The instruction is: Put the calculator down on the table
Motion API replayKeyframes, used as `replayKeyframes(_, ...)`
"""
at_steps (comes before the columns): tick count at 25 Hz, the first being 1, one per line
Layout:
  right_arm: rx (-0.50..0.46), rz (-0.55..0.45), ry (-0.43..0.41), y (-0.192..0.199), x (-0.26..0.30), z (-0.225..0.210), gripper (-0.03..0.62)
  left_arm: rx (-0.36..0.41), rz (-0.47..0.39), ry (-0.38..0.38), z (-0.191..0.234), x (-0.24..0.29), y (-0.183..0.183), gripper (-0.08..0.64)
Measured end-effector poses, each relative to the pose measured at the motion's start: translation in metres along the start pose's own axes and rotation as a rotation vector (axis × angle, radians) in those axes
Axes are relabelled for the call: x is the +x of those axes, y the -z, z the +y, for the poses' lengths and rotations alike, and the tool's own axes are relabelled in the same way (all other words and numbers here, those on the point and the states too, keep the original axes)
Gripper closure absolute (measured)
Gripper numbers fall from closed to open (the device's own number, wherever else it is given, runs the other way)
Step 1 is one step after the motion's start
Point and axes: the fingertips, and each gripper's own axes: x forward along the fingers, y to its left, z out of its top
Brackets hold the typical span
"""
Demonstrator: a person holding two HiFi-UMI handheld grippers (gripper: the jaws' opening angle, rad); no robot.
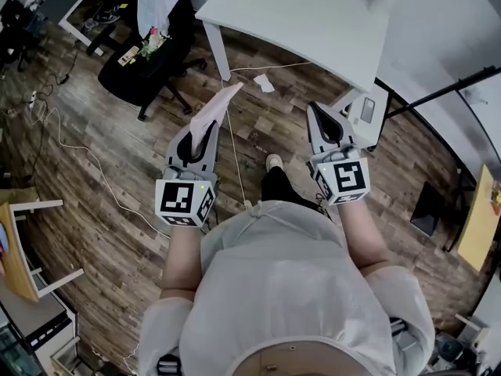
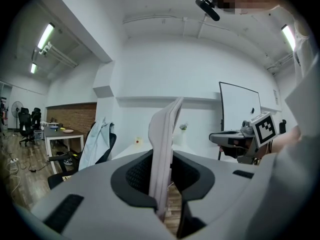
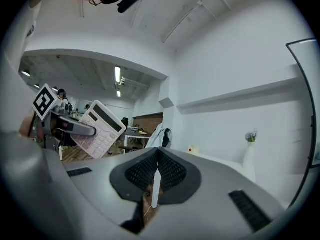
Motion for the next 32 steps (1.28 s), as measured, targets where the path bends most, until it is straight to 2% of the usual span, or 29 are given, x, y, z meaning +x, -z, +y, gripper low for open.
replayKeyframes(8,-0.005,-0.001,-0.032,0.001,0.101,-0.102,0.584,0.022,0.007,-0.021,0.015,0.134,-0.024,0.466)
replayKeyframes(14,-0.015,0.02,-0.024,0.01,0.154,-0.165,0.584,-0.026,0.008,0.01,0.02,0.226,-0.031,0.466)
replayKeyframes(19,-0.003,0.041,0.008,0.022,0.181,-0.207,0.584,-0.042,0.05,0.053,0.02,0.284,-0.025,0.466)
replayKeyframes(27,0.064,0.071,0.119,0.041,0.234,-0.262,0.584,-0.06,0.099,0.193,0.043,0.389,-0.024,0.466)
replayKeyframes(32,0.101,0.114,0.231,0.054,0.277,-0.298,0.584,-0.06,0.155,0.309,0.057,0.462,-0.02,0.466)
